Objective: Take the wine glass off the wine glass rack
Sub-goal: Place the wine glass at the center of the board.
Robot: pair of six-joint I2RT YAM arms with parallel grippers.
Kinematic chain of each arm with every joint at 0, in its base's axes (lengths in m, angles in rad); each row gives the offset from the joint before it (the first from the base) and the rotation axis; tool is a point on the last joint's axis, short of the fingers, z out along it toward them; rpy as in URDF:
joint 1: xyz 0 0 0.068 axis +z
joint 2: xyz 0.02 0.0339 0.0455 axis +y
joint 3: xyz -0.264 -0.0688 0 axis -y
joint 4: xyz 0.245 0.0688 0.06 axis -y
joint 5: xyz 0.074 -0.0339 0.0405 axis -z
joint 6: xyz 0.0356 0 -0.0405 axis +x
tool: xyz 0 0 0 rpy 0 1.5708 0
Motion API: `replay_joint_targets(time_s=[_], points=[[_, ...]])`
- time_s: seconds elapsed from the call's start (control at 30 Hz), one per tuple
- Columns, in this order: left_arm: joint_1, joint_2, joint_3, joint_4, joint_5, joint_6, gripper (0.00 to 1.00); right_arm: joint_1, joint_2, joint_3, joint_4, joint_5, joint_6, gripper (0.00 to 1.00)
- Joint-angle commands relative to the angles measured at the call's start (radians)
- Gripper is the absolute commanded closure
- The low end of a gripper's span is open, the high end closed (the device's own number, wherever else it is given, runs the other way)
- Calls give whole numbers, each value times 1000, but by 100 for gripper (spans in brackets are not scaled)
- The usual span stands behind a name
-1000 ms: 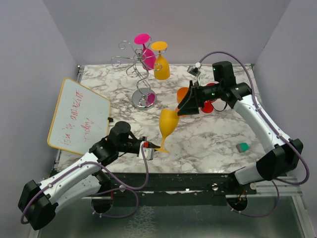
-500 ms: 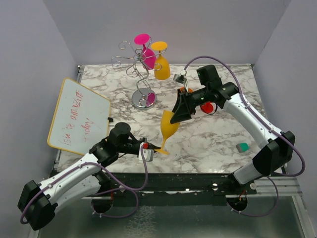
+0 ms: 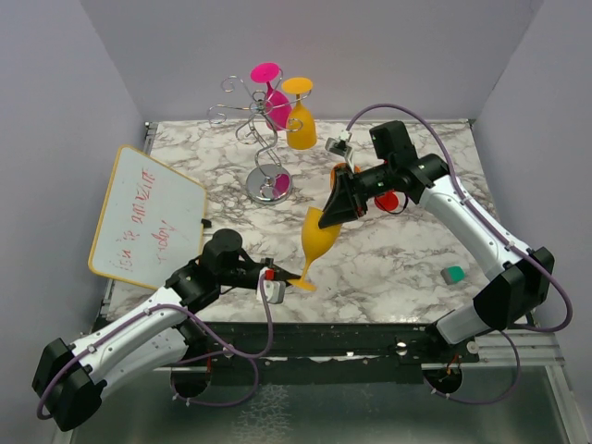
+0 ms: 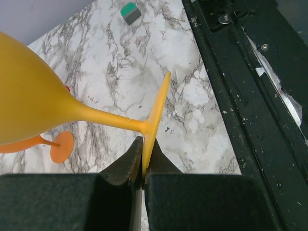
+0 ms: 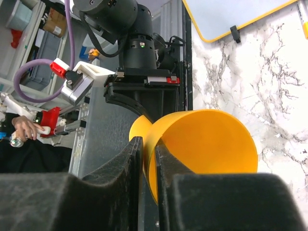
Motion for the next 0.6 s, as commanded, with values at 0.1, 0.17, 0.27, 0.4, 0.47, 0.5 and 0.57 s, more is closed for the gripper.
replay_joint_targets(time_s=[0.1, 0.17, 0.27, 0.4, 0.47, 0.5, 0.57], points=[[1, 6, -18, -9, 6, -15, 100, 14, -41, -19, -12, -41, 11, 96], [1, 5, -20, -10, 3, -15, 100, 14, -45, -22, -12, -39, 12, 99], [1, 3, -20, -10, 4, -15, 100, 14, -49, -27, -11, -28, 13, 100], [1, -1, -25, -10, 5, -19, 100, 15, -60, -36, 1, -12, 14, 100], [1, -4, -28, -11, 5, -21, 94, 17, -64, -42, 7, -2, 17, 100], [1, -5, -28, -10, 6, -24, 92, 17, -66, -45, 6, 4, 17, 100], [1, -12, -32, -10, 5, -22, 91, 17, -70, -50, 8, 11, 18, 100]])
